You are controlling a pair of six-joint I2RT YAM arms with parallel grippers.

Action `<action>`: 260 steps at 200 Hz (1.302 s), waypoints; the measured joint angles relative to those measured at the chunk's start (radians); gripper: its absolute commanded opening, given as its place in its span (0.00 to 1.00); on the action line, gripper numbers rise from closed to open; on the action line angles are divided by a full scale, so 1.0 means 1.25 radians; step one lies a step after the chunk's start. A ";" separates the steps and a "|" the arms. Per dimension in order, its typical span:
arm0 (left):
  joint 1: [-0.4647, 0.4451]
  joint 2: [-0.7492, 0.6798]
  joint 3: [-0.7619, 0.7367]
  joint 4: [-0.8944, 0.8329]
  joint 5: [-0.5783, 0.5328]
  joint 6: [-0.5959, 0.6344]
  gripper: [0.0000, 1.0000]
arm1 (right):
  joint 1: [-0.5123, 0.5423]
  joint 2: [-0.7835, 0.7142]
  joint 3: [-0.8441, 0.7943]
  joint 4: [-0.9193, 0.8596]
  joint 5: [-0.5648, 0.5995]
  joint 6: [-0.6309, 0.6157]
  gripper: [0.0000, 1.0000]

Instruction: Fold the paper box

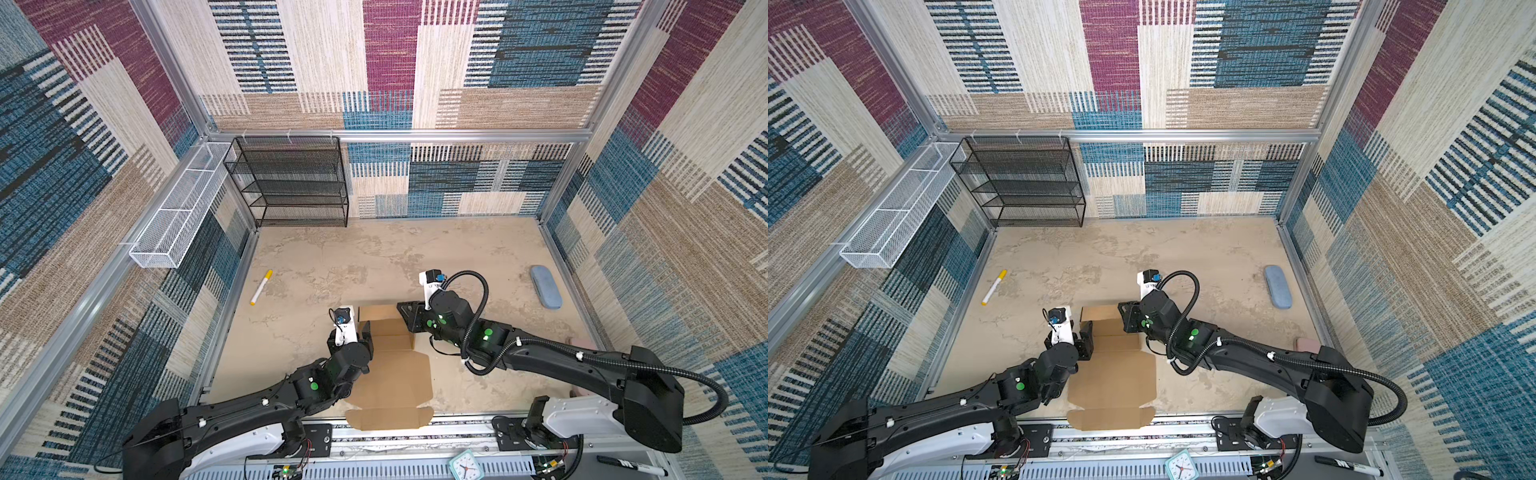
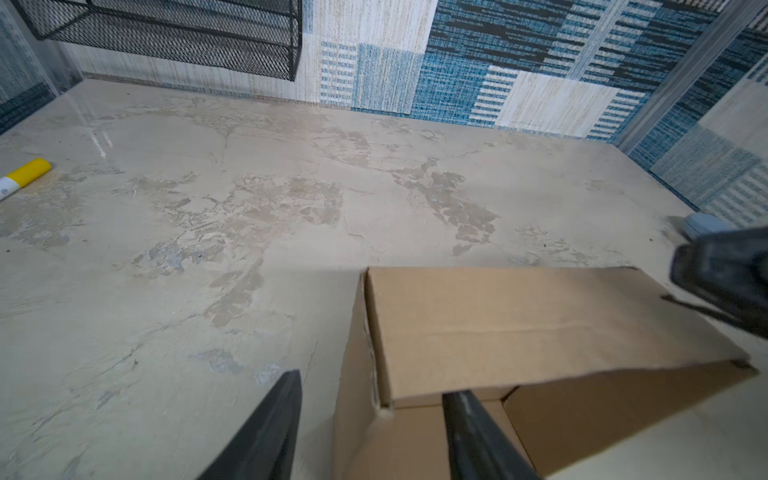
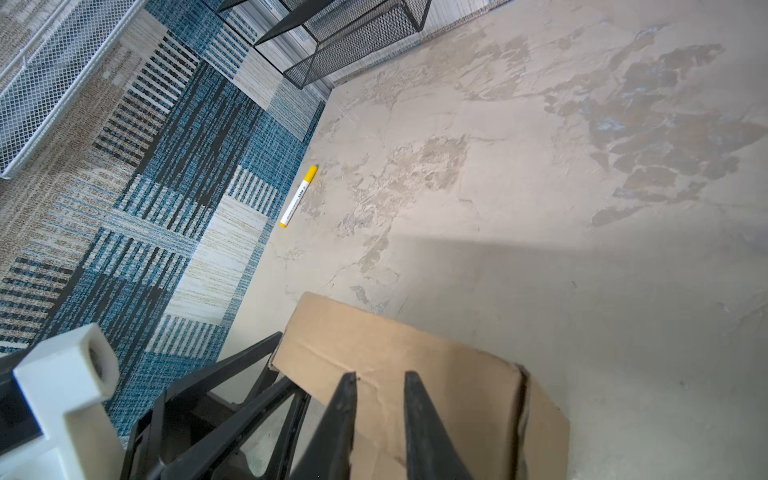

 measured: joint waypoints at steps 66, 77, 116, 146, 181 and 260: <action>0.000 -0.100 0.107 -0.157 0.097 -0.044 0.66 | 0.000 0.038 0.026 -0.020 -0.017 -0.023 0.26; 0.000 -0.101 0.127 -0.179 0.107 -0.054 0.66 | 0.000 0.045 0.026 -0.021 -0.018 -0.022 0.26; 0.002 -0.107 0.171 -0.269 0.138 -0.081 0.68 | 0.000 0.070 0.041 -0.032 -0.023 -0.022 0.27; 0.017 -0.113 0.209 -0.340 0.141 -0.108 0.70 | -0.004 0.099 0.065 -0.045 -0.009 -0.023 0.27; 0.061 -0.106 0.244 -0.406 0.182 -0.142 0.71 | -0.021 0.135 0.089 -0.037 -0.009 -0.026 0.28; 0.215 -0.023 0.285 -0.485 0.354 -0.173 0.71 | -0.085 0.229 0.190 -0.060 -0.024 -0.056 0.29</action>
